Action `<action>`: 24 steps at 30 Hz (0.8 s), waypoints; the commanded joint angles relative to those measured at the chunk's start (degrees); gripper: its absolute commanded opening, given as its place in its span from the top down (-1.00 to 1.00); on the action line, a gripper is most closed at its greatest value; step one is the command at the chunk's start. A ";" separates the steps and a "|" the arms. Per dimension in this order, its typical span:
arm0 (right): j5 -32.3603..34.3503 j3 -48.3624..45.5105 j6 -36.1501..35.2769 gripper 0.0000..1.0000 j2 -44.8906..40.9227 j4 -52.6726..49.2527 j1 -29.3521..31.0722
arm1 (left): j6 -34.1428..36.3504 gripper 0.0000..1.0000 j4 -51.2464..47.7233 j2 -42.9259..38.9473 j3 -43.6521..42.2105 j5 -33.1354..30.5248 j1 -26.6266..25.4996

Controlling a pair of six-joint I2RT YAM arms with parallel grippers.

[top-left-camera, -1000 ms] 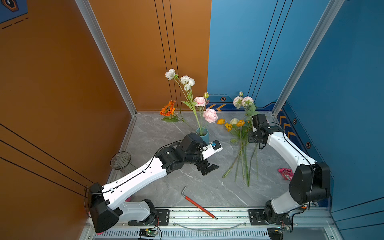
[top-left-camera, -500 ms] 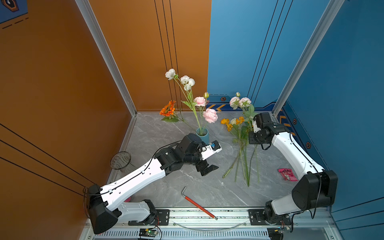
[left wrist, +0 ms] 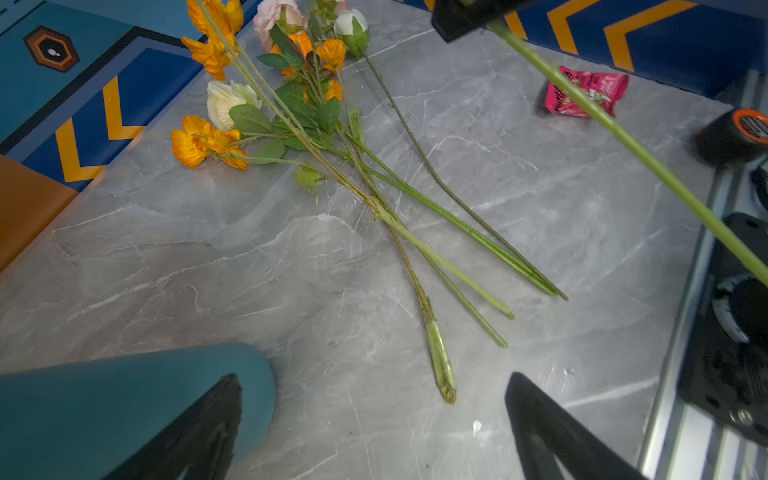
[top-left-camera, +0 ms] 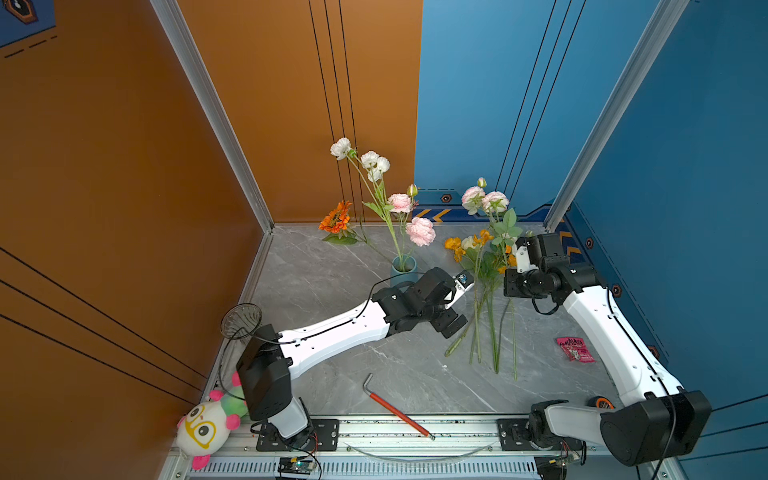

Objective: Arrange the flowers into the vase
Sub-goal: 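Lift the pink flower up out of the bunch with the right gripper, then carry the pink flower over the teal vase and lower its stem in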

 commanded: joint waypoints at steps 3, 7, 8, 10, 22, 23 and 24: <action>-2.94 -1.54 0.45 1.00 -3.27 0.77 -0.13 | -10.33 -0.99 1.48 13.28 9.67 -2.37 1.19; -2.77 -1.67 0.36 1.00 -7.39 1.48 0.03 | -13.72 -0.99 1.41 21.09 16.27 -2.20 1.78; -2.61 -1.64 0.36 1.00 -8.13 1.44 -0.07 | -14.87 -0.99 1.11 22.38 17.36 -2.86 2.00; -2.72 -1.72 0.28 1.00 -9.58 1.47 -0.16 | -17.32 -0.97 1.05 24.60 18.83 -2.59 2.95; -3.73 -1.15 0.71 1.00 -10.59 1.37 -0.25 | -19.27 0.14 1.85 29.18 18.97 3.50 5.14; -3.45 -1.11 0.89 1.00 -10.78 1.28 -0.27 | -19.51 0.24 1.85 29.24 18.98 3.77 5.15; -2.94 -1.17 0.89 1.00 -11.12 1.29 -0.26 | -19.70 0.30 1.85 29.33 18.98 4.24 5.22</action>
